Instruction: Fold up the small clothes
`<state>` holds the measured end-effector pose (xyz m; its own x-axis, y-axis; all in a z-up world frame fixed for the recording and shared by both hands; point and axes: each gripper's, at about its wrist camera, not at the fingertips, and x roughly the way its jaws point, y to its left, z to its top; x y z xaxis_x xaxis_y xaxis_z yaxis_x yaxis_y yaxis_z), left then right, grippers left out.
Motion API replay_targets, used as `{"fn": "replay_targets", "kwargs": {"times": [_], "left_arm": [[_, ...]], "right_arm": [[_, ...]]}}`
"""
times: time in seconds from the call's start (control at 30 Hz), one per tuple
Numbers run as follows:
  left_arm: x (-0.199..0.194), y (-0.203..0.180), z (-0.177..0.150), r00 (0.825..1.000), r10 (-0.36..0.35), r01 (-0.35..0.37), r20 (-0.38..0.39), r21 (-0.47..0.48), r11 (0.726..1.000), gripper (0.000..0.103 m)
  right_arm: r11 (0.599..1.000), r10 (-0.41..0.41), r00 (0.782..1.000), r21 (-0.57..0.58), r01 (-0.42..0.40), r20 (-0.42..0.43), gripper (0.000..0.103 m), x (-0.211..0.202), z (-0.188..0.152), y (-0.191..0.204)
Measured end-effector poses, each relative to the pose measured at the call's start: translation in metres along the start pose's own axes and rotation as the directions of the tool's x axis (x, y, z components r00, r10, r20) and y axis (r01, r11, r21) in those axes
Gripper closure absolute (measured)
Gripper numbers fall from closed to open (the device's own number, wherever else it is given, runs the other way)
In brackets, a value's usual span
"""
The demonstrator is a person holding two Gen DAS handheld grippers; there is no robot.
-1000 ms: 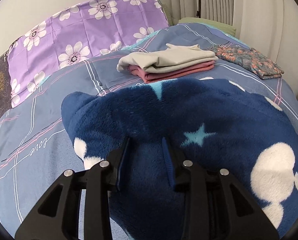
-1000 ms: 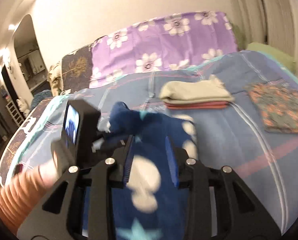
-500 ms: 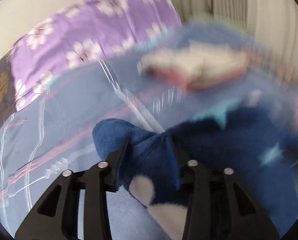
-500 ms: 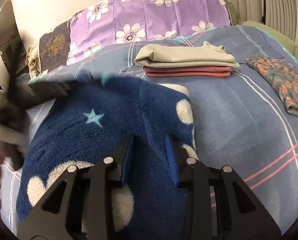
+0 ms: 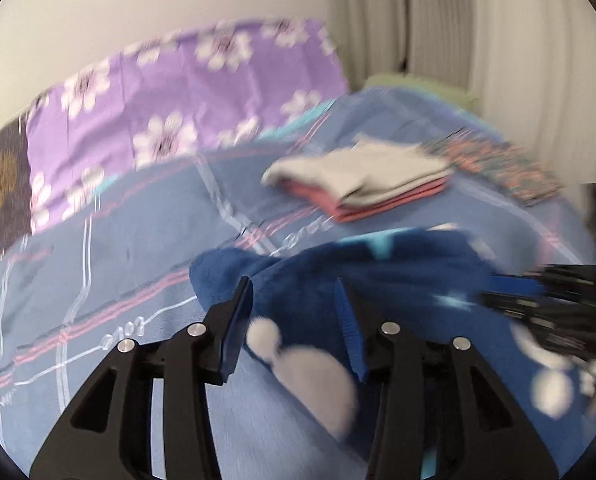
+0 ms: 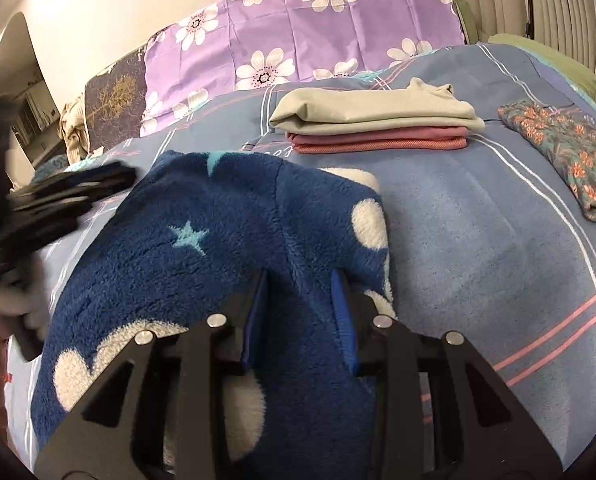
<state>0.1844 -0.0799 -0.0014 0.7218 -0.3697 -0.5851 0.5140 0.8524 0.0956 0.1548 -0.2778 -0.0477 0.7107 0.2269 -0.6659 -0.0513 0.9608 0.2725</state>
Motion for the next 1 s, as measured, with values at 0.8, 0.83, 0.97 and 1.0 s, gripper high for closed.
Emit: {"fn": "replay_targets", "kwargs": {"times": [0.8, 0.83, 0.97, 1.0], "left_arm": [[-0.041, -0.100, -0.081, 0.984, -0.158, 0.168, -0.080, 0.136, 0.976, 0.043], [-0.041, -0.098, -0.081, 0.984, -0.161, 0.171, -0.079, 0.135, 0.976, 0.043], [-0.041, -0.098, -0.083, 0.985, -0.160, 0.167, -0.069, 0.124, 0.978, 0.043], [-0.041, -0.098, -0.083, 0.986, -0.155, 0.163, -0.066, 0.125, 0.979, 0.043]], "right_arm": [[0.969, 0.036, 0.996, 0.240, -0.054, 0.079, 0.034, -0.140, -0.083, -0.053], [0.955, 0.057, 0.997, 0.289, -0.071, 0.057, 0.033, -0.144, -0.096, -0.060], [0.839, 0.222, 0.974, 0.520, -0.161, -0.056, 0.030, -0.141, -0.148, -0.076], [0.807, 0.269, 0.961, 0.560, -0.187, -0.066, 0.029, -0.137, -0.156, -0.074]]}}
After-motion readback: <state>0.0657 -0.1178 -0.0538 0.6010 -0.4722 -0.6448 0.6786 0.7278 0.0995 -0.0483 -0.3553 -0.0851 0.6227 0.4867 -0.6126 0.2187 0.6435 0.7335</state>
